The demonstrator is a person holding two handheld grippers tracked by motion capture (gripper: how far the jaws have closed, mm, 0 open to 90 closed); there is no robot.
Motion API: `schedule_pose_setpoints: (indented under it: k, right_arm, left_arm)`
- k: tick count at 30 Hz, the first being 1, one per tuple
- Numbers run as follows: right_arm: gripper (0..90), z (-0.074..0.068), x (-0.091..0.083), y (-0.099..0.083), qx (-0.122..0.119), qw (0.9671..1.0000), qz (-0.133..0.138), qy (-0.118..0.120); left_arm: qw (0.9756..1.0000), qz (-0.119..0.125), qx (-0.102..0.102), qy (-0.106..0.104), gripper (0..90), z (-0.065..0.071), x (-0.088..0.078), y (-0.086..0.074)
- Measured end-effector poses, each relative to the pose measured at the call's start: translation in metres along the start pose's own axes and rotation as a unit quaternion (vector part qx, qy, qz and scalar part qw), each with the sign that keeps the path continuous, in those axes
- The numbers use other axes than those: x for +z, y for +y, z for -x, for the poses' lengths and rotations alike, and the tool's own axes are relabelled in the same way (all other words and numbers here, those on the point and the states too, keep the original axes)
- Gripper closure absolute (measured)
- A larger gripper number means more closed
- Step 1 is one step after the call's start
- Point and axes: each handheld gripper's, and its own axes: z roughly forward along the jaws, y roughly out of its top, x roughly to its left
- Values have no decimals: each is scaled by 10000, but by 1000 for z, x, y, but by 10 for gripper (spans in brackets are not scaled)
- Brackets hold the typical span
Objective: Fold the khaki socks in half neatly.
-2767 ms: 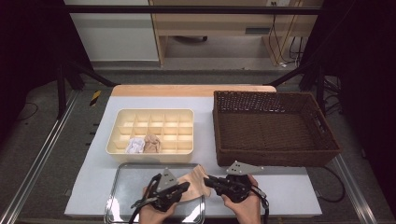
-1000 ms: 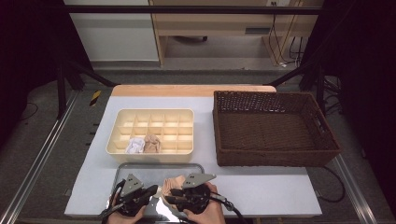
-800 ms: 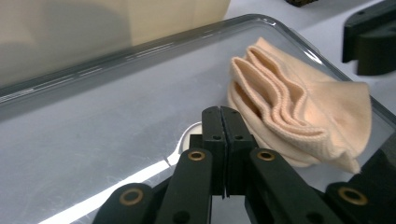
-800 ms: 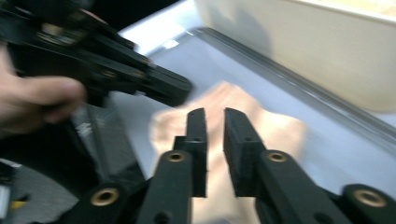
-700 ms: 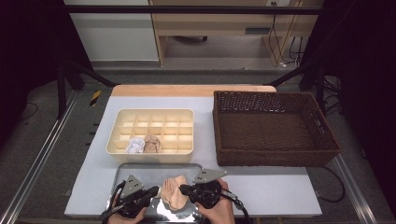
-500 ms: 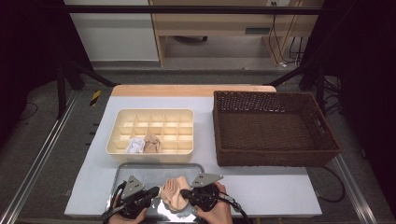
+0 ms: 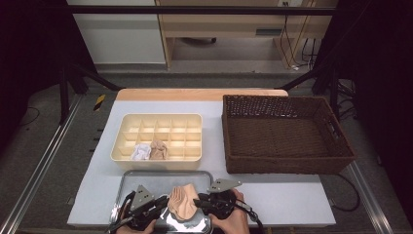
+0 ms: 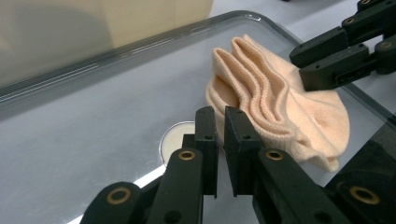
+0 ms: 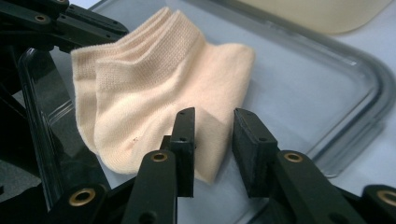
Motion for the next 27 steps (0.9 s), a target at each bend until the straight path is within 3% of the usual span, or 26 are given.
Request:
schedule_pose_setpoints:
  k: [3, 7, 12, 15, 17, 22, 27]
  right_arm:
    - [836, -1, 1, 0, 70, 9999, 0, 74]
    - [867, 2, -2, 1, 190, 9997, 17, 121]
    - [868, 12, -21, 7, 235, 9993, 179, -234]
    - [860, 17, -27, 5, 202, 9984, 86, -527]
    - [803, 20, -26, 2, 288, 9983, 53, -502]
    - [711, 24, -36, 4, 403, 9970, 496, -433]
    - [718, 29, -51, 2, 318, 9962, 553, -590]
  left_arm:
    - [9999, -15, 113, 48, 834, 3, 5, 4]
    - [9997, -69, 213, 61, 838, 4, 16, 12]
    - [9997, -44, 236, -94, 842, 5, 33, 26]
    - [9997, -20, 241, -86, 842, 5, 41, 34]
    - [9997, 50, 210, -65, 842, 4, 40, 38]
    - [9994, 298, 93, -154, 845, 1, 22, 45]
    - [9979, 493, 346, -238, 851, 14, 8, 59]
